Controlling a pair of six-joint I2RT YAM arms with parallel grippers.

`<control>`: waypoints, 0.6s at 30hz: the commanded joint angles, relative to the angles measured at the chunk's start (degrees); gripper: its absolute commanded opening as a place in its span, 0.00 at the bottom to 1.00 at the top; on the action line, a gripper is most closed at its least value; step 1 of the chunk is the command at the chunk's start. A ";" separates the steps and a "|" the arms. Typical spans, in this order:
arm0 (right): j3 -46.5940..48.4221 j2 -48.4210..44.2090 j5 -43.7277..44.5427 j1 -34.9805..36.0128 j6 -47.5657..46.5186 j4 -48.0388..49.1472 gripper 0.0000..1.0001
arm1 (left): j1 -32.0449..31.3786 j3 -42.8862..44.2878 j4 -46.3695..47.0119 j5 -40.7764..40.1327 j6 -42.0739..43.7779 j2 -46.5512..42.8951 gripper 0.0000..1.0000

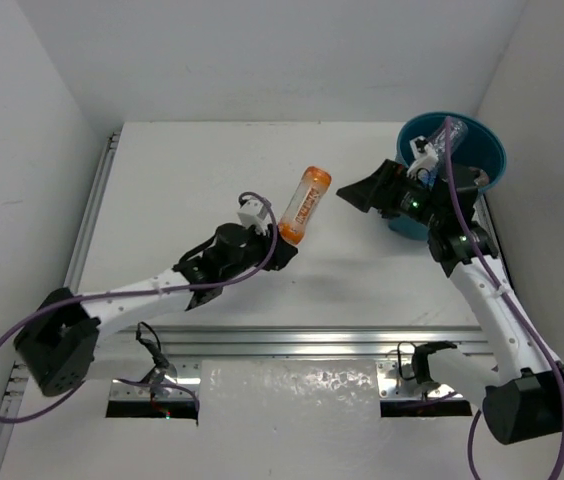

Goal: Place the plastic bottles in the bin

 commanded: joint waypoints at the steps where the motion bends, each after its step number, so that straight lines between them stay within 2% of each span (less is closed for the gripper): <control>1: 1.40 -0.18 -0.40 6.20 4.72 7.87 0.99 | -0.77 -5.39 15.37 10.74 0.07 -8.36 0.00; 2: 2.20 0.78 4.15 9.18 3.49 5.67 0.99 | -1.12 -7.66 17.22 13.89 -0.63 -11.53 0.00; 5: 0.80 1.32 9.19 12.10 4.61 5.82 0.99 | -1.38 -11.11 19.60 16.90 -2.13 -15.59 0.00; 10: 0.35 4.56 11.13 16.50 6.02 8.55 0.99 | -1.56 -13.57 23.73 22.61 -3.62 -20.17 0.00; 16: 3.78 9.49 13.42 21.33 6.02 8.99 0.99 | -1.82 -15.68 26.55 23.59 -4.85 -23.42 0.00; 17: 4.13 9.58 13.25 21.60 5.68 9.43 0.90 | -1.82 -15.51 26.38 23.50 -4.59 -23.42 0.00; 18: 4.66 9.40 12.81 21.52 5.24 9.60 0.71 | -1.82 -14.20 23.85 23.07 -4.50 -22.99 0.00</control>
